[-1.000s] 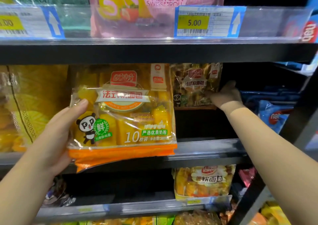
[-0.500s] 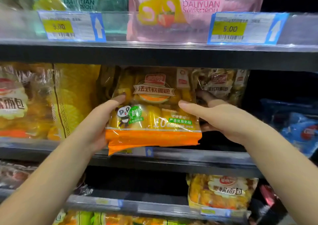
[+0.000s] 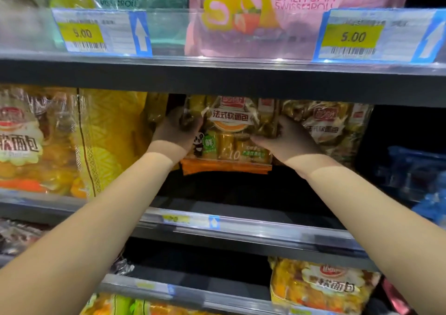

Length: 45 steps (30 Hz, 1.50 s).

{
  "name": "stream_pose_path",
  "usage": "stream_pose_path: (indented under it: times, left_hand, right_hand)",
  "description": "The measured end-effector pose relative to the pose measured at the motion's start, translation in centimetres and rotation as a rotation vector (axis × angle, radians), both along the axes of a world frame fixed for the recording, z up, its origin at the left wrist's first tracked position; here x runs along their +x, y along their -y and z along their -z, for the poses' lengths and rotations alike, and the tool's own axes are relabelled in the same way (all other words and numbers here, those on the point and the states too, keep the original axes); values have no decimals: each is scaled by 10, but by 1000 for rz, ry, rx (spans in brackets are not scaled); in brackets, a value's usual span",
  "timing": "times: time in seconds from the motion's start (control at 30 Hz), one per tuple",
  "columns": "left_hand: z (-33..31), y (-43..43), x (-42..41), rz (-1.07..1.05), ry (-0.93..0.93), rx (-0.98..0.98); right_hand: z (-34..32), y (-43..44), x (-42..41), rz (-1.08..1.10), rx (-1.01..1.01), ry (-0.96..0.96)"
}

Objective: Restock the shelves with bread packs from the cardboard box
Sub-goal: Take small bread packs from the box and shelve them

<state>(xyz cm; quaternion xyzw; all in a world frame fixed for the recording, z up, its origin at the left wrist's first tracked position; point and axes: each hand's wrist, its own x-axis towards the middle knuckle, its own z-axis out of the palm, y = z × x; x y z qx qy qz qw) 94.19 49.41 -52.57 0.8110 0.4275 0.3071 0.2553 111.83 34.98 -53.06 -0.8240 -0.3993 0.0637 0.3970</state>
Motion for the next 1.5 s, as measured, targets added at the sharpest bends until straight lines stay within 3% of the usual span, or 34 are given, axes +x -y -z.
stream_pose_path:
  times: [0.17, 0.3, 0.4, 0.6, 0.77, 1.1, 1.5]
  left_hand:
    - [11, -14, 17, -46, -2, 83]
    - [18, -24, 30, -22, 201, 33]
    - [20, -25, 36, -40, 113, 25]
    - [27, -24, 37, 59, 117, -122]
    - [30, -23, 33, 24, 102, -158]
    - [24, -20, 25, 89, -111, -114]
    - [13, 4, 6, 108, -242, -112]
  right_hand:
    - [4, -15, 6, 43, 3, 56]
    - [2, -20, 8, 76, 35, 39]
    - [7, -20, 7, 123, 39, 29]
    - [16, -14, 3, 135, -95, 6]
    - [15, -8, -2, 120, -192, -23]
    - [24, -8, -12, 51, -230, -5]
    - [19, -5, -19, 11, -306, 7]
